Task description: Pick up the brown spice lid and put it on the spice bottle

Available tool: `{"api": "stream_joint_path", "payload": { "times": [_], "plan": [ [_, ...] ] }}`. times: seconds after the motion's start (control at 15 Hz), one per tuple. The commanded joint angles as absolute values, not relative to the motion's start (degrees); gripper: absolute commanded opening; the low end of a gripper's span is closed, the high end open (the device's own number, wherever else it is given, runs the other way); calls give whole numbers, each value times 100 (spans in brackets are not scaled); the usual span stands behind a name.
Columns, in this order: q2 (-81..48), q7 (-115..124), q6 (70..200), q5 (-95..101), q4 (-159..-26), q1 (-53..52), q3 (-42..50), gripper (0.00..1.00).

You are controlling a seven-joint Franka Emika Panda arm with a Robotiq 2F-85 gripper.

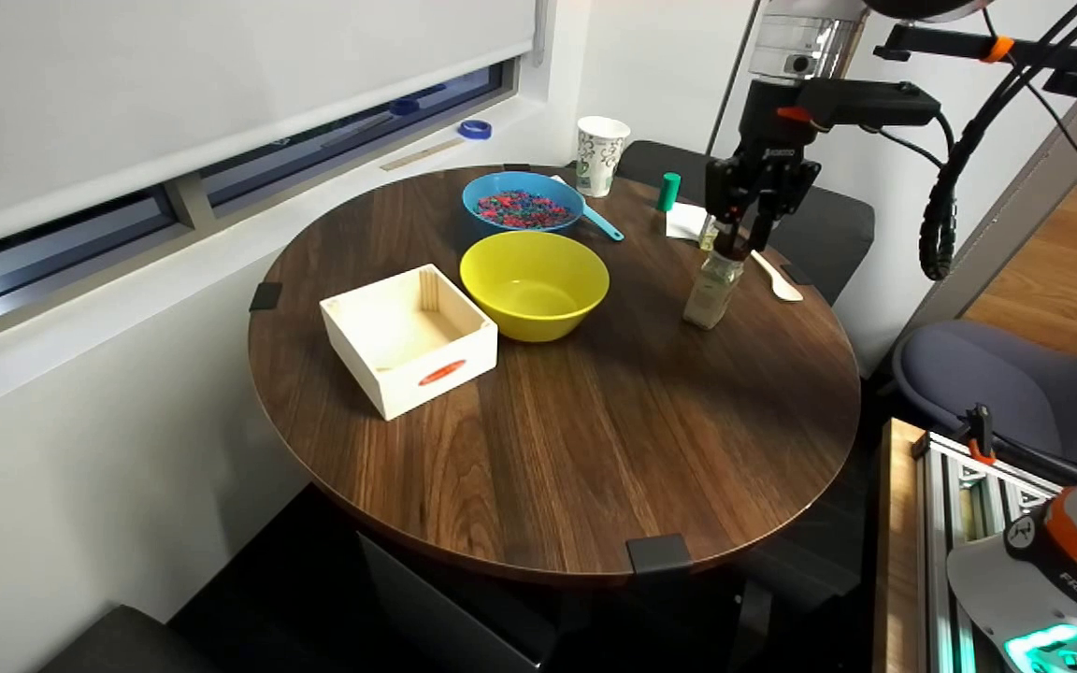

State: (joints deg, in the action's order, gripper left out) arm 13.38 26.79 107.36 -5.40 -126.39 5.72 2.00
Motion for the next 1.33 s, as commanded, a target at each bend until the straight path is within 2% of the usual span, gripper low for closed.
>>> {"api": "stream_joint_path", "payload": {
  "times": [0.0,0.67,0.73,0.8,0.87,1.07,1.27],
  "plan": [
    [1285,2598,10643,-803,-12613,585,266,23],
    [1124,2562,10568,-924,-12562,586,327,23],
    [1117,2569,10558,-926,-12550,588,331,27],
    [1110,2569,10539,-931,-12541,589,334,58],
    [1106,2538,10526,-952,-12532,586,342,76],
    [1137,2545,10564,-853,-12548,575,308,96],
    [1262,2611,10589,-702,-12552,566,250,100]
  ]
}}
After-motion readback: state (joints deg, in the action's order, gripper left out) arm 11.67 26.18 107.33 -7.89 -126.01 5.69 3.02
